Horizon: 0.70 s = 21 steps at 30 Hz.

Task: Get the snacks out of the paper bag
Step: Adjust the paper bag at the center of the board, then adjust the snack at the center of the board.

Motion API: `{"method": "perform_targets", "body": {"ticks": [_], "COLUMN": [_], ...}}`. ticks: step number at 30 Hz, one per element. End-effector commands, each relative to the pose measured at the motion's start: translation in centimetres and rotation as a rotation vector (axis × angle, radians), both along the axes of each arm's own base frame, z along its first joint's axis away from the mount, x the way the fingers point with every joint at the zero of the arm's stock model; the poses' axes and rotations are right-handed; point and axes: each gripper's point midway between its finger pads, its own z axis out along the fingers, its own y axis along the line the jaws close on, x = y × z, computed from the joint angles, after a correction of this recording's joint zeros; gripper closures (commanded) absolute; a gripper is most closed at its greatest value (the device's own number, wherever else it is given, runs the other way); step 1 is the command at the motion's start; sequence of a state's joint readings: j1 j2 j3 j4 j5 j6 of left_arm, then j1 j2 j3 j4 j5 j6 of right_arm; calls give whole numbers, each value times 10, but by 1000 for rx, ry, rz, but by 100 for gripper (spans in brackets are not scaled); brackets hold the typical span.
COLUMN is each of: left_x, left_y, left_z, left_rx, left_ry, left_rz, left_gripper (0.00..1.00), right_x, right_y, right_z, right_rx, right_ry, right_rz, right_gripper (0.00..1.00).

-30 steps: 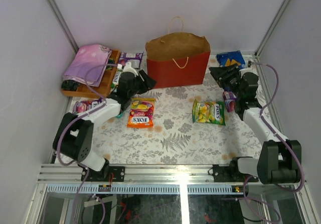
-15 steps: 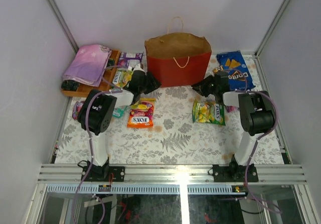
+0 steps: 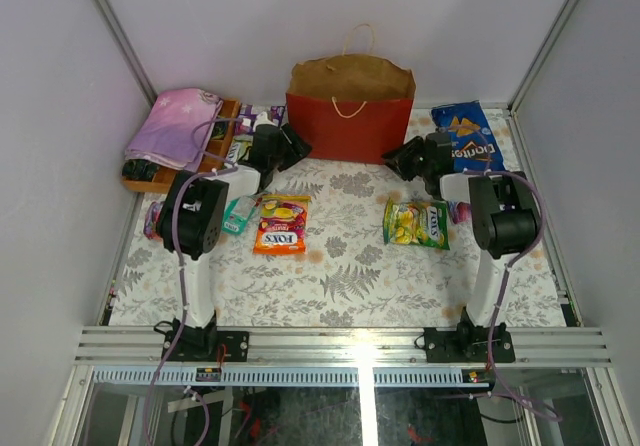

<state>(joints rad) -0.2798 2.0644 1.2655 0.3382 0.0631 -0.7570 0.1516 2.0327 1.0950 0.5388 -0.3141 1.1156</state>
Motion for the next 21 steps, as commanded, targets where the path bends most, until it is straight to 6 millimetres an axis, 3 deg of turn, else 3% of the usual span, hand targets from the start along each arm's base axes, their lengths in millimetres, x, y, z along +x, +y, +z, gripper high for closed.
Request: {"method": "perform_targets", "body": {"ticks": [1,6,9,14,16,17,21], "left_x": [-19,-61,-78,-98,-108,-113,-131], "left_y": [9,7,5,1,5,7,25], "left_z": [31,39,45,72,76,77,78], "left_rx": [4,-83,-99,-124,-139,-156,-207], "left_ry": [-53,-35,-14,-11,13,24,57], "left_rz": [19,0,-35,-83,-92,-97,-89], "left_gripper": [38,32,29,25,22,22,21], "right_x": [-12,-65,-69,-20,6,25,61], "right_y": [-31,-91,-140,-190,-200,-206,-218], "right_z": [64,55,58,59,46,54,34], "right_rx": [-182,-268,-338,-368,-395,-418,-477], "right_ry": [-155,-116,-118,-55,9,4,62], "right_rz": [-60,-239,-378,-446,-418,-414,-372], "right_gripper": [55,53,50,43,41,40,40]}}
